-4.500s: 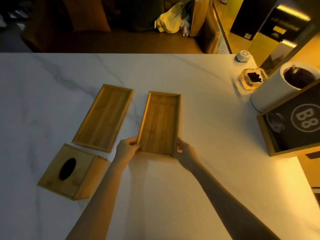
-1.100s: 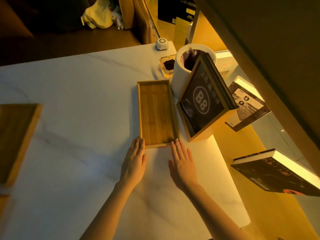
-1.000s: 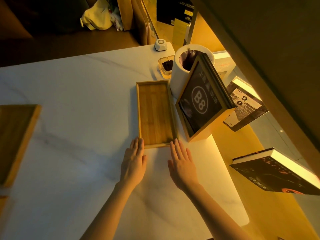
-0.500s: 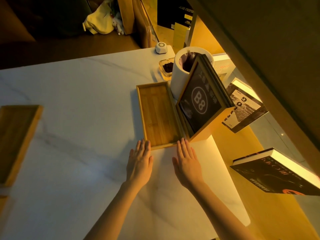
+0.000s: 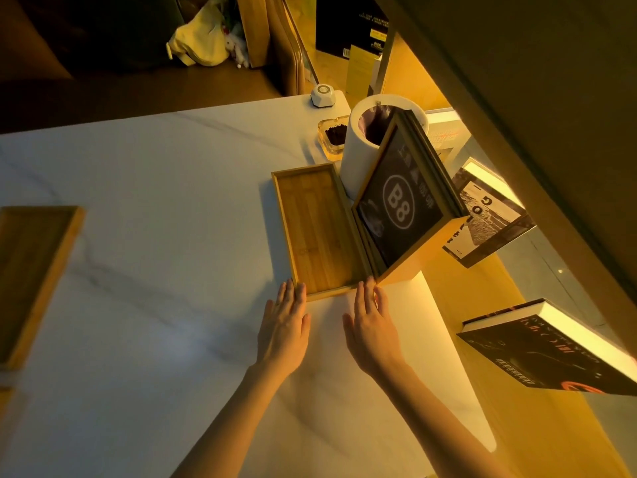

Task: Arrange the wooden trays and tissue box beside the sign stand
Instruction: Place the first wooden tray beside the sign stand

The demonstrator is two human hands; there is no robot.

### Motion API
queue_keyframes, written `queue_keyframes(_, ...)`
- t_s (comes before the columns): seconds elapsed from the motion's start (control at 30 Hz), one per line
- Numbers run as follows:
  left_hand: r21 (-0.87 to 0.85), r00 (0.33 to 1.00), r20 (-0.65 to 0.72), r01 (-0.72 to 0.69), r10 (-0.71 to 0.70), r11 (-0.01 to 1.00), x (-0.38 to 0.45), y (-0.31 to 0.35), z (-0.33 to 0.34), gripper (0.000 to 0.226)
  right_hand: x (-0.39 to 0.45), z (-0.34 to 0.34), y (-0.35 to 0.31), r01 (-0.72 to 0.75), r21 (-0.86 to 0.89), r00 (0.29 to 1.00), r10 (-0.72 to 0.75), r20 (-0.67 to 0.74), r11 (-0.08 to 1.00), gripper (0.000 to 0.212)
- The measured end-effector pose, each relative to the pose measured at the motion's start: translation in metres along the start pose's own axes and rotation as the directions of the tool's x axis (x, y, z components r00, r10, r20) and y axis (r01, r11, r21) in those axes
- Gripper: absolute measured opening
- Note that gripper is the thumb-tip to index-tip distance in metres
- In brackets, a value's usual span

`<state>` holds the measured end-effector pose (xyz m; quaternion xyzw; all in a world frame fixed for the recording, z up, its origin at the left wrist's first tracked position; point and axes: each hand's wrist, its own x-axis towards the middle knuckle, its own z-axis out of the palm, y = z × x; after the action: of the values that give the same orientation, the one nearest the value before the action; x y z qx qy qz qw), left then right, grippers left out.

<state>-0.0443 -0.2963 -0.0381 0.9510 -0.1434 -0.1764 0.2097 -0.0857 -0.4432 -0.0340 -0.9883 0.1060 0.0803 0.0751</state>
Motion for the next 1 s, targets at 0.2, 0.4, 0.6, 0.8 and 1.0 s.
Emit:
queue_keyframes(0.2, 0.032, 1.0, 0.029, 0.009, -0.01, 0.999, 0.001, 0.001, 0.0, 0.055, 0.001, 0.0, 0.0, 0.012, -0.036, 1.0, -0.012, 0.001, 0.999, 0.059)
queue_keyframes(0.4, 0.078, 0.998, 0.059, -0.011, 0.006, 0.997, -0.001, 0.001, -0.007, 0.056, 0.0, -0.009, 0.0, 0.057, 0.035, 0.996, -0.059, 0.063, 0.998, 0.058)
queue_keyframes(0.6, -0.069, 0.998, -0.063, -0.021, 0.016, 0.997, -0.01, 0.003, -0.033, 0.043, 0.005, -0.043, -0.017, 0.062, 0.056, 0.997, -0.065, 0.048, 0.996, 0.047)
queue_keyframes(0.8, -0.057, 0.971, -0.229, -0.091, 0.076, 0.994, -0.036, -0.018, -0.084, 0.032, 0.009, -0.069, -0.064, 0.296, 0.086, 0.955, -0.293, -0.053, 0.951, 0.029)
queue_keyframes(1.0, 0.012, 0.937, -0.335, -0.099, 0.097, 0.995, -0.071, -0.074, -0.144, 0.033, 0.013, -0.085, -0.141, 0.3, 0.112, 0.952, -0.289, -0.105, 0.947, 0.033)
